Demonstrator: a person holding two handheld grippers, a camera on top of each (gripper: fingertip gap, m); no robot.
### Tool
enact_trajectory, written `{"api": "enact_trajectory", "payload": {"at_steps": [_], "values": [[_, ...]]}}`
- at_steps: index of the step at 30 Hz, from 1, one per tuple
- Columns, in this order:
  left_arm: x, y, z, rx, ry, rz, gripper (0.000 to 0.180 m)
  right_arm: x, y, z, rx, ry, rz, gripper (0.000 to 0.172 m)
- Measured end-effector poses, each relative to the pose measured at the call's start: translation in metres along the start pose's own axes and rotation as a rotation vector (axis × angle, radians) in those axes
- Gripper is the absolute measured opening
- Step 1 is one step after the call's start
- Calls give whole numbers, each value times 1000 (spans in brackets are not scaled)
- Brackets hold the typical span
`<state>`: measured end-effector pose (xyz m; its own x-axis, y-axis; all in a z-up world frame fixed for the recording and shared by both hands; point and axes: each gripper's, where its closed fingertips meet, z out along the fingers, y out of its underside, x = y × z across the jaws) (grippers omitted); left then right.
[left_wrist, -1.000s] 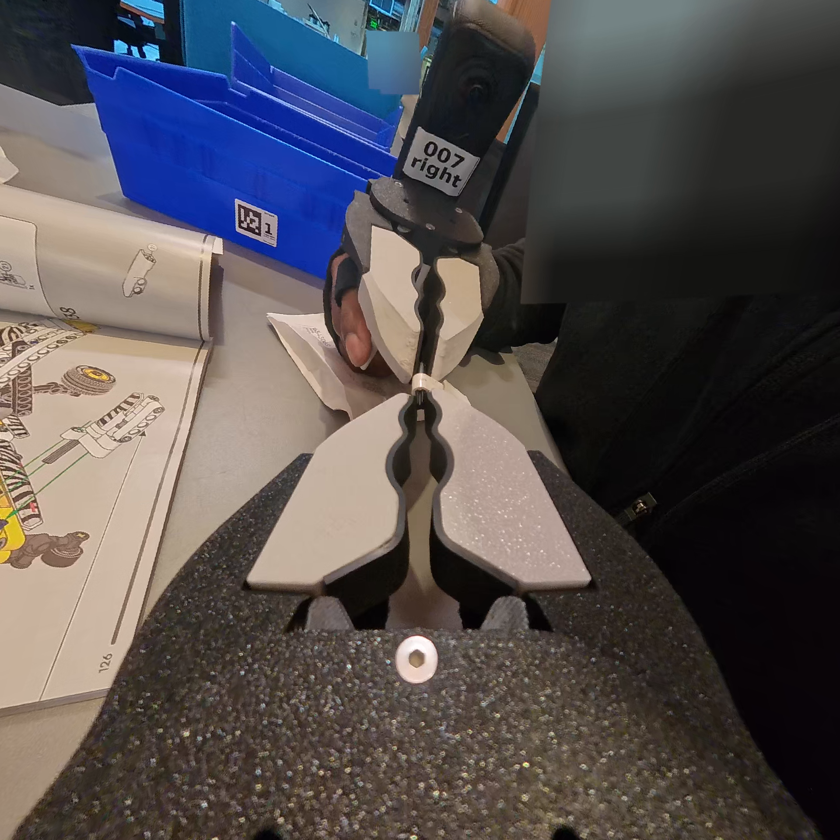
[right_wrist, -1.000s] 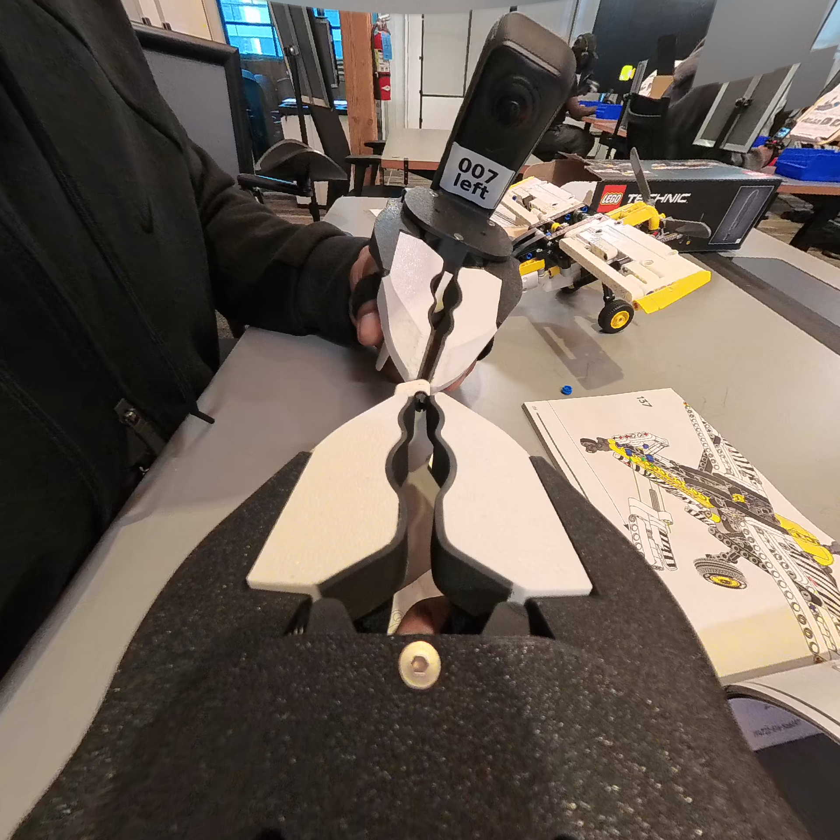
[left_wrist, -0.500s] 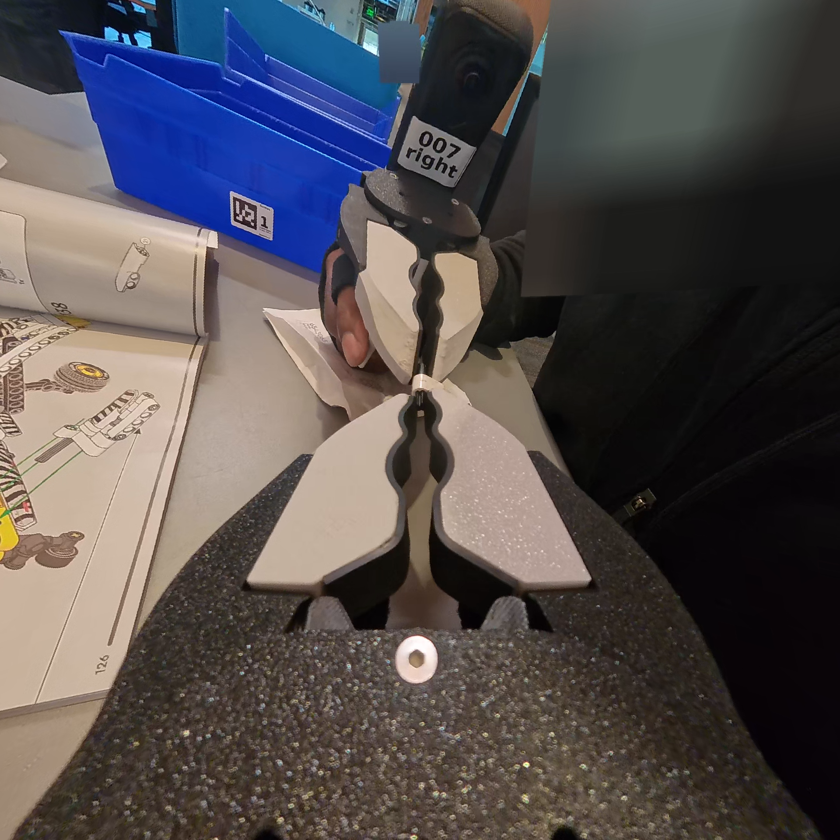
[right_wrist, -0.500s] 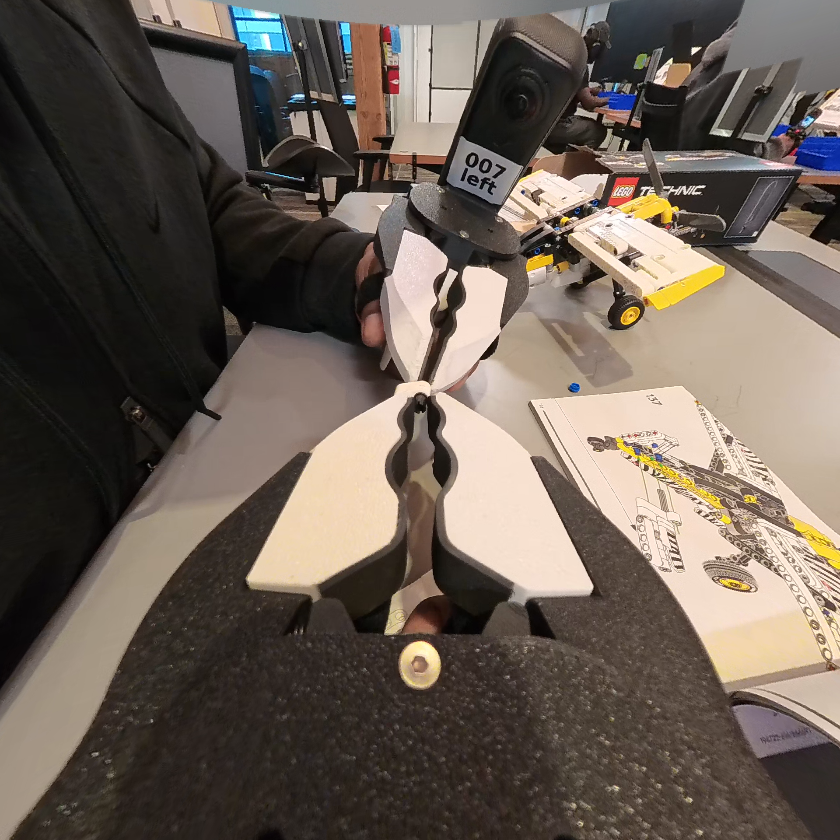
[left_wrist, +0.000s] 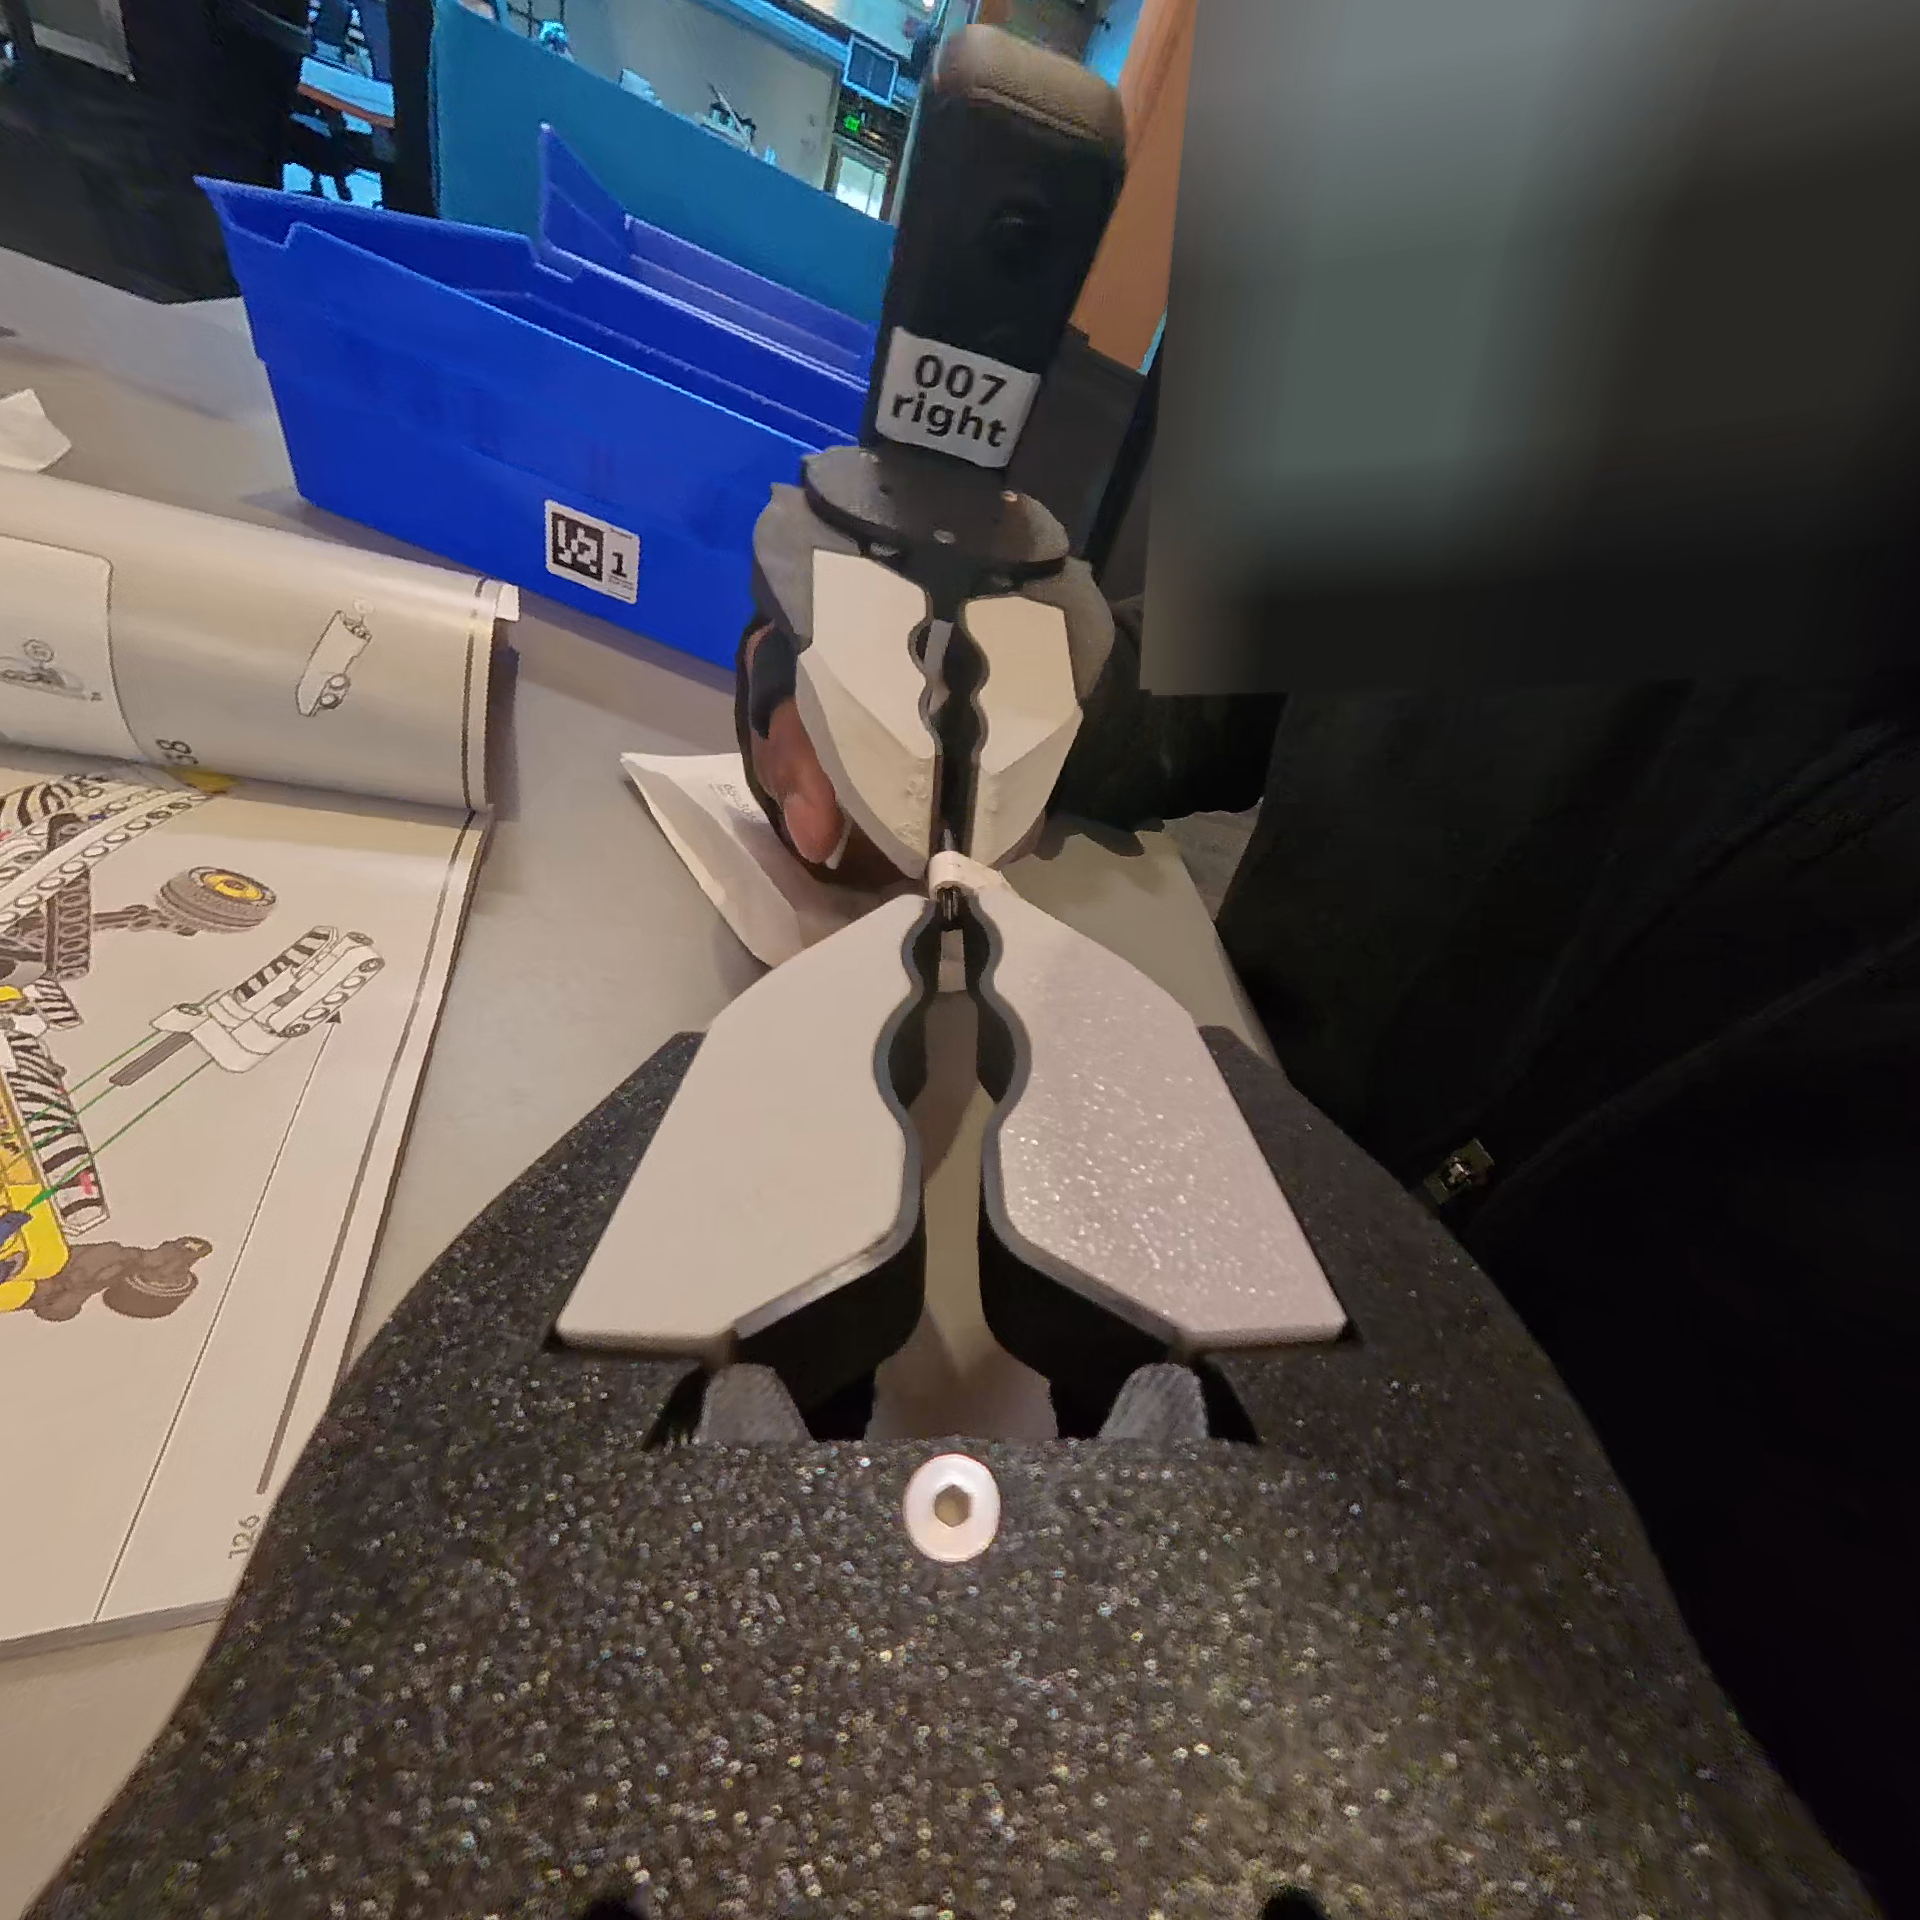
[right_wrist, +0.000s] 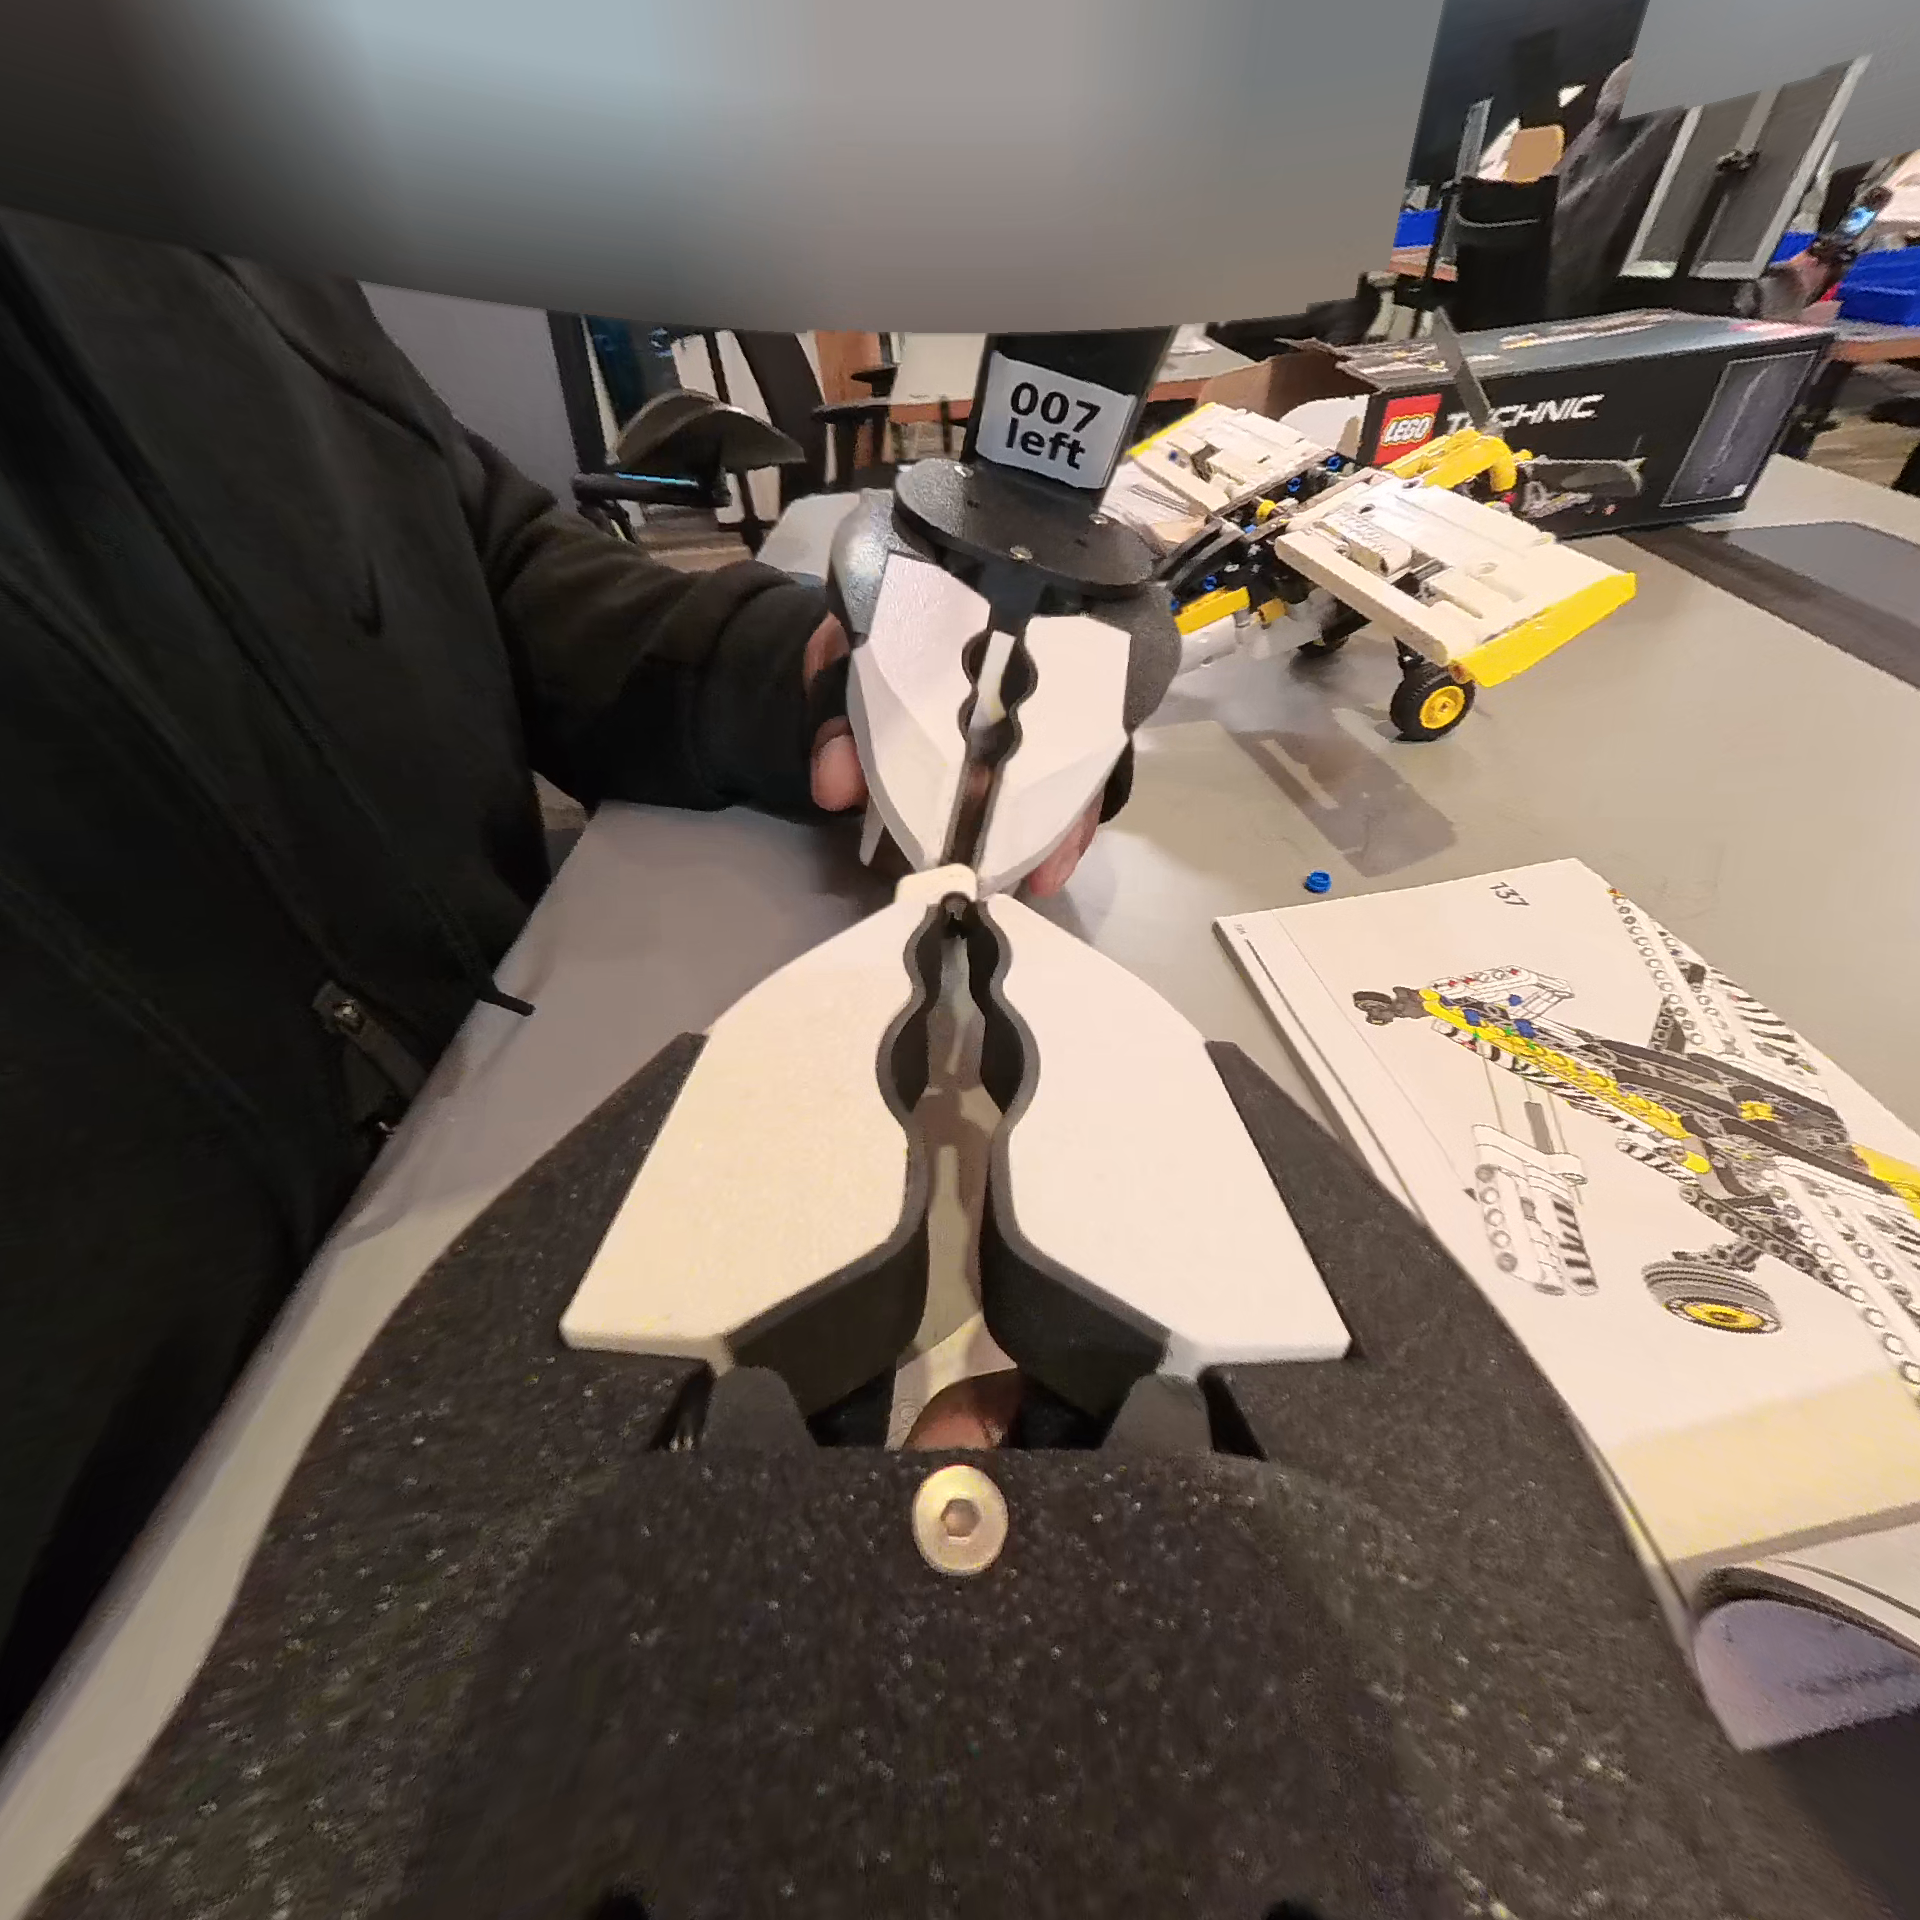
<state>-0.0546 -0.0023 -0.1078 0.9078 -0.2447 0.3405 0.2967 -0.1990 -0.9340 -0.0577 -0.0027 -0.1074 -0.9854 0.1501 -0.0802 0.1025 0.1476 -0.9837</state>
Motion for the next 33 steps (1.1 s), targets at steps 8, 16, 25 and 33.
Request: {"api": "enact_trajectory", "payload": {"at_steps": [8,16,25,33], "values": [[0,0,1,0,-25,65,4,-3,0,-2,6,-27,30,4],[-6,0,0,-1,-68,63,3,3,1,-3,-32,90,-137,5],[-5,1,1,-12,-47,19,3,-2,3,-3,-83,153,-356,11],[-8,2,3,-19,-65,6,3,1,6,-3,-110,186,-388,7]]}}
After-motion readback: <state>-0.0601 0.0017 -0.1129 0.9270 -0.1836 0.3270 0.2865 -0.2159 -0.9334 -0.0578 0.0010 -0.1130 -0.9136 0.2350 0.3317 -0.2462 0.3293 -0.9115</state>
